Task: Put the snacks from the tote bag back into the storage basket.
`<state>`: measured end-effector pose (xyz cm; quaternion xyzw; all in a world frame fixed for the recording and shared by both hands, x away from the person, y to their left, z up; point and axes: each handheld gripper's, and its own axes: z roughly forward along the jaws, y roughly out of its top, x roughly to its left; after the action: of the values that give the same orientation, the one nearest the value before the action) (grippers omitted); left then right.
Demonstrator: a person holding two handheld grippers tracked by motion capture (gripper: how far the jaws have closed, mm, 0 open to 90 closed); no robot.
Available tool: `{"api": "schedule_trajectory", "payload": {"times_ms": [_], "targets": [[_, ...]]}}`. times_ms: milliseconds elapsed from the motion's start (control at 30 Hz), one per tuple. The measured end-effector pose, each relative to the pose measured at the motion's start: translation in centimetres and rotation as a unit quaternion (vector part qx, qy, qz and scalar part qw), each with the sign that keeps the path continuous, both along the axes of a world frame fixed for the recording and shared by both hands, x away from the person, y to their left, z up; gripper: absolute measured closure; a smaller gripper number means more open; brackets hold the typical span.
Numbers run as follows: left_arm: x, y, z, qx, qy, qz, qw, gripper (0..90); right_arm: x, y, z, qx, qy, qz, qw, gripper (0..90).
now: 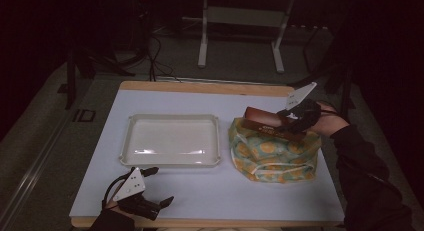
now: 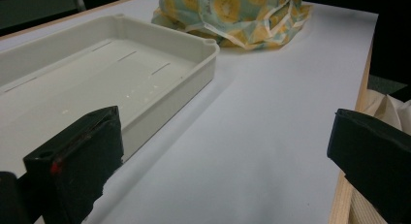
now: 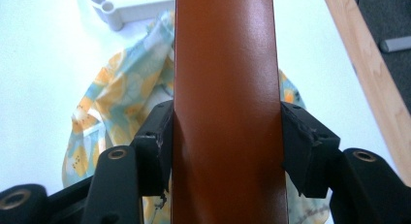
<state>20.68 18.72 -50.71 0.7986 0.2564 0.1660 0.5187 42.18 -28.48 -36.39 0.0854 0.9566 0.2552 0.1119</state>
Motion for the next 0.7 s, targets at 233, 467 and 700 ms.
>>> {"api": "schedule_trajectory", "payload": {"times_ms": [233, 467, 700], "targets": [[-0.1, 0.1, 0.1, -0.006, -0.004, -0.001, 1.0000, 0.0, 0.1, 1.6, 1.2, -0.007, -0.006, 0.015, 0.9998, 42.8], [-0.2, 0.1, 0.1, -0.009, -0.006, -0.003, 0.9999, 0.0, 0.3, 3.9, 2.1, -0.025, -0.012, 0.032, 0.9991, 42.8], [-0.3, 0.1, 0.2, -0.010, -0.008, -0.013, 0.9998, 0.0, 0.3, 6.7, 2.9, -0.028, -0.022, 0.057, 0.9978, 42.8]]}}
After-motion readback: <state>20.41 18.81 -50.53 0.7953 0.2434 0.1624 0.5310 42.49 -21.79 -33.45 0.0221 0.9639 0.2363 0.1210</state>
